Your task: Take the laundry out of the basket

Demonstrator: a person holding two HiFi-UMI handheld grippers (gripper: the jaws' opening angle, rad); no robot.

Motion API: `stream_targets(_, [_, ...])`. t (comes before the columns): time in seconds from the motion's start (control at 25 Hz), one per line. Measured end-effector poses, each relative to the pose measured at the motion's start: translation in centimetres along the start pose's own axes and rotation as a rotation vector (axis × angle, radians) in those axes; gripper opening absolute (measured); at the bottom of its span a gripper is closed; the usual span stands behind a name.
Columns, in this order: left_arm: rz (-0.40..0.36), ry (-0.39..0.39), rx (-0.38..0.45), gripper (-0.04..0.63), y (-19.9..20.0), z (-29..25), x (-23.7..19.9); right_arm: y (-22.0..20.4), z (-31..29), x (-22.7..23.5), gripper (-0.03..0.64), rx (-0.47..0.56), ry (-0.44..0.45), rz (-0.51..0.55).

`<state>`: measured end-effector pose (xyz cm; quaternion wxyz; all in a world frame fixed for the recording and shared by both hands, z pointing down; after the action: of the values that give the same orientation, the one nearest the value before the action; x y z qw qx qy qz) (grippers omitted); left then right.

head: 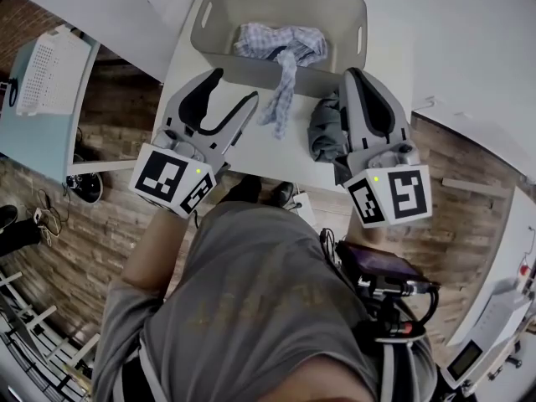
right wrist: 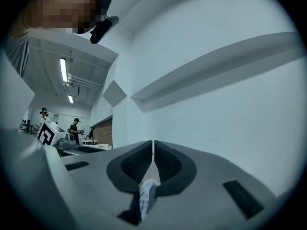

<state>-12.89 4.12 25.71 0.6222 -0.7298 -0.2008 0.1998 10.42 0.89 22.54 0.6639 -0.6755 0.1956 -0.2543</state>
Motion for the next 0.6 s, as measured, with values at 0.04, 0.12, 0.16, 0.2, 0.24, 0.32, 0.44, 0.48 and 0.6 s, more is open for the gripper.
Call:
stream_targets(0.04, [-0.003, -0.004, 0.004, 0.25, 0.3, -0.4, -0.3, 0.1, -0.1, 0.1, 0.018, 0.0, -0.004, 0.001])
stream_targets(0.12, [-0.012, -0.013, 0.01, 0.25, 0.7, -1.2, -0.8, 0.2, -0.3, 0.3, 0.018, 0.0, -0.014, 0.004])
stream_targets(0.16, [-0.016, -0.018, 0.013, 0.25, 0.9, -1.6, -1.0, 0.2, -0.5, 0.5, 0.018, 0.0, -0.02, 0.005])
stream_targets(0.2, [-0.02, -0.023, 0.016, 0.25, 1.1, -2.0, -1.3, 0.2, -0.6, 0.6, 0.018, 0.001, -0.025, 0.007])
stream_targets(0.24, [-0.026, -0.029, 0.018, 0.25, 1.2, -2.4, -1.5, 0.2, -0.7, 0.7, 0.018, 0.001, -0.031, 0.008])
stream_targets(0.32, [-0.041, -0.044, 0.023, 0.25, 1.7, -3.2, -2.0, 0.4, -1.0, 1.0, 0.018, 0.004, -0.043, 0.011])
stream_targets(0.44, [-0.072, -0.071, 0.036, 0.25, 2.8, -4.8, -2.8, 0.7, -1.5, 1.3, 0.018, 0.01, -0.059, 0.017])
stream_targets(0.48, [-0.081, -0.079, 0.042, 0.25, 3.2, -5.3, -3.1, 0.8, -1.7, 1.4, 0.018, 0.012, -0.063, 0.019])
stream_targets(0.6, [-0.113, -0.102, 0.055, 0.25, 4.5, -7.2, -3.8, 1.0, -2.4, 1.8, 0.018, 0.016, -0.068, 0.022])
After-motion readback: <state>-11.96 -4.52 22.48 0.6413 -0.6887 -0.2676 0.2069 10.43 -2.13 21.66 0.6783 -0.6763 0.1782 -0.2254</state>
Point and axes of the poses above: the fingertips, and each gripper's own axes: z backward along the fingers, x to its right, y out of its top, the point moved 8 cm from there along z, backward along the fingers, and after that the axes turned 3 degrees about -x, right-handed, at the moved point
